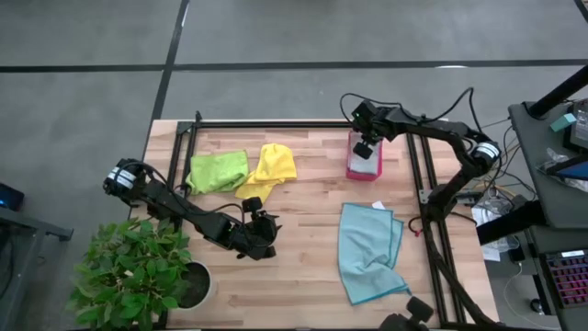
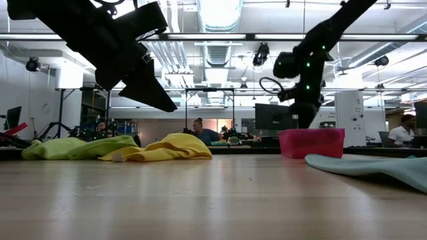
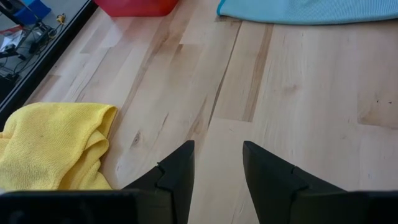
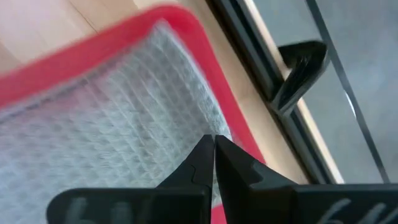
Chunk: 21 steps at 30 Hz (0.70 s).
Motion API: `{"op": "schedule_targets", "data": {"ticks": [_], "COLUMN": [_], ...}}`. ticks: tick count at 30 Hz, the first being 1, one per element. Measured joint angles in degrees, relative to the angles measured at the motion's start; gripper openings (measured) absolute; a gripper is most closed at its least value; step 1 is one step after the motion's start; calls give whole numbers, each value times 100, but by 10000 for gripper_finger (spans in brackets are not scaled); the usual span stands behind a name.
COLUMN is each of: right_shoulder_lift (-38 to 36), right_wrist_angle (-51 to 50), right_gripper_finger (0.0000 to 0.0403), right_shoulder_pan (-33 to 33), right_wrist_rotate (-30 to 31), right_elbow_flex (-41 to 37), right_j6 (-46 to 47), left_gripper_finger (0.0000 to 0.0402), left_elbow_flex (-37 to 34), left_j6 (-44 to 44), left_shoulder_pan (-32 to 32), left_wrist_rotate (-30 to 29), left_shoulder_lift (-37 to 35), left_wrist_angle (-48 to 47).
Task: Fold microfiber towels
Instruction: Put the folded gray microfiber towel into the red bin, then fold the yellow microfiber towel
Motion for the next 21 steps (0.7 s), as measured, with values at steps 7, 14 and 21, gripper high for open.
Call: {"op": "schedule_targets", "data": {"ticks": [7, 14, 21], "right_shoulder_lift": [197, -25, -742], "right_wrist_angle": [698, 642, 342], "right_gripper_finger": [9, 9, 9], "right_shoulder_pan": [-155, -112, 265], "right_wrist_rotate": [116, 120, 53], "right_elbow_flex": [-550, -551, -516], "right_j6": [-7, 108, 509], "left_gripper_finger": [121, 121, 121], "left_elbow_flex": [0, 0, 2], "left_j6": [0, 2, 8], "left_shoulder_pan": [0, 0, 0], "left_wrist_rotate": [0, 0, 7], "left_shoulder_lift": [0, 0, 0], "left_wrist_angle": [12, 24, 348]}}
